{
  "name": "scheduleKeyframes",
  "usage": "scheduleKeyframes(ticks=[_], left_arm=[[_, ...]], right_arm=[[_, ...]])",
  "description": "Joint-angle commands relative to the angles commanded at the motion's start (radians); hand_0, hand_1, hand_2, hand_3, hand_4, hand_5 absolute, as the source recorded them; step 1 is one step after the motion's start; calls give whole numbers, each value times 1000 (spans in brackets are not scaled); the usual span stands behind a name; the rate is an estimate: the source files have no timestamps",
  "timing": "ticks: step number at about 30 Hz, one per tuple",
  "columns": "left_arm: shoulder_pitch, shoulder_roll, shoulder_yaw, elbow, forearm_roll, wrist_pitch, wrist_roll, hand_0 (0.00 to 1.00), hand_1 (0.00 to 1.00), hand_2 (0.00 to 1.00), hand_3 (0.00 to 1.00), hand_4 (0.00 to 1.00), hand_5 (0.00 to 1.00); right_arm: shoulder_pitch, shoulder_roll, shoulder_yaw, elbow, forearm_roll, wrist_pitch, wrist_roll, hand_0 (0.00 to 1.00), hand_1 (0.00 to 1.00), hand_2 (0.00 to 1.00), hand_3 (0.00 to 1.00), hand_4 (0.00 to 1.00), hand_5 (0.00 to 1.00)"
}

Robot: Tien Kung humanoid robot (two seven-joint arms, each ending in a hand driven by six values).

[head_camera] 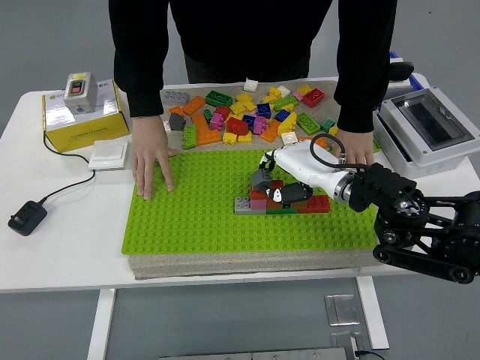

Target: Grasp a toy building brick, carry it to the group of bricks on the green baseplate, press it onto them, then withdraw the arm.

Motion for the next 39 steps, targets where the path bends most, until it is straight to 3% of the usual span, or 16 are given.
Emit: scheduleKeyframes(ticks=[39], left_arm=[[-1,0,12,0,-6,7,-7,700,660,521,647,138,702]], right_arm=[[-7,-15,23,31,-4,-11,-4,45,102,641,709,620,510]])
